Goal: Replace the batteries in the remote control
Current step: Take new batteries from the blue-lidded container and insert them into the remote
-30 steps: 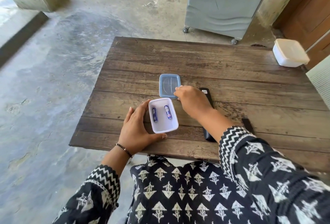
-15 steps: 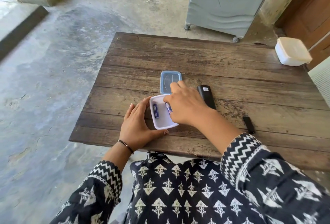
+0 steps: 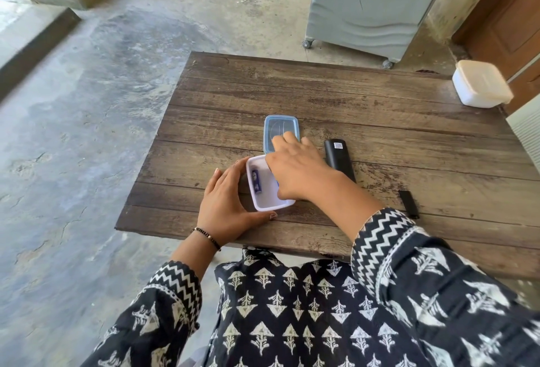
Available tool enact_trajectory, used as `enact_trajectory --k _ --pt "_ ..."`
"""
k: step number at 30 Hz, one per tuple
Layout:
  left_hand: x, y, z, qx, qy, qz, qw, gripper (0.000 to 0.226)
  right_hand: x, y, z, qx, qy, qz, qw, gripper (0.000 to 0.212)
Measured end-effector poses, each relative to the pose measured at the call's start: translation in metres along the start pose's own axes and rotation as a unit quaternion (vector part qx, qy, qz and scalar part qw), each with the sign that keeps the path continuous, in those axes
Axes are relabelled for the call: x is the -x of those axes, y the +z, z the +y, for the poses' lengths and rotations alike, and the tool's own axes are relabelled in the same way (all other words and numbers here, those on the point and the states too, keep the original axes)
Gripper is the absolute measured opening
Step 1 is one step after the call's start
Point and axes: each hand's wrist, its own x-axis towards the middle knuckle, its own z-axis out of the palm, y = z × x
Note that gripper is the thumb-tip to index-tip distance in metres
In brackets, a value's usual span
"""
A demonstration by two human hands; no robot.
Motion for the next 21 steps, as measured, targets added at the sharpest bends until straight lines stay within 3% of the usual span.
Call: enact_trajectory --k 3,5,8,11,13,15,17,19,21 --pt "0.0 -0.001 0.002 -0.002 -0.008 -0.011 1.0 0.108 0.005 -0.002 0.005 -0.026 -0.013 0.012 0.999 0.035" --pt "-0.001 -0.003 0.003 0.002 -0.011 -0.024 1.0 0.114 0.016 -0.005 0.016 -0.109 0.002 0.018 0.994 0.04" --pt "0.0 -0.008 0.004 0.0 -0.01 -0.064 0.998 0.13 0.048 -0.012 0.041 -0.276 0.067 0.058 0.957 0.041" --pt "0.006 -0.02 0.013 -0.001 -0.048 -0.105 0.993 0.131 0.088 -0.007 0.069 -0.376 0.147 0.104 0.909 0.038" --pt "0.011 -0.027 0.026 -0.054 -0.06 -0.087 0.993 0.12 0.111 0.003 0.084 -0.443 0.192 0.131 0.866 0.036" --pt "0.019 -0.03 0.05 -0.065 -0.013 0.02 0.998 0.093 0.126 0.014 0.094 -0.5 0.22 0.146 0.825 0.036" --pt "0.026 -0.022 0.086 0.004 0.054 0.129 0.99 0.059 0.137 0.025 0.098 -0.52 0.24 0.154 0.805 0.038" --pt "0.025 -0.003 0.125 0.071 0.068 0.103 0.99 0.037 0.143 0.033 0.098 -0.527 0.258 0.162 0.793 0.041" --pt "0.014 0.024 0.151 0.038 0.028 -0.001 0.999 0.03 0.146 0.039 0.096 -0.533 0.272 0.169 0.783 0.044"
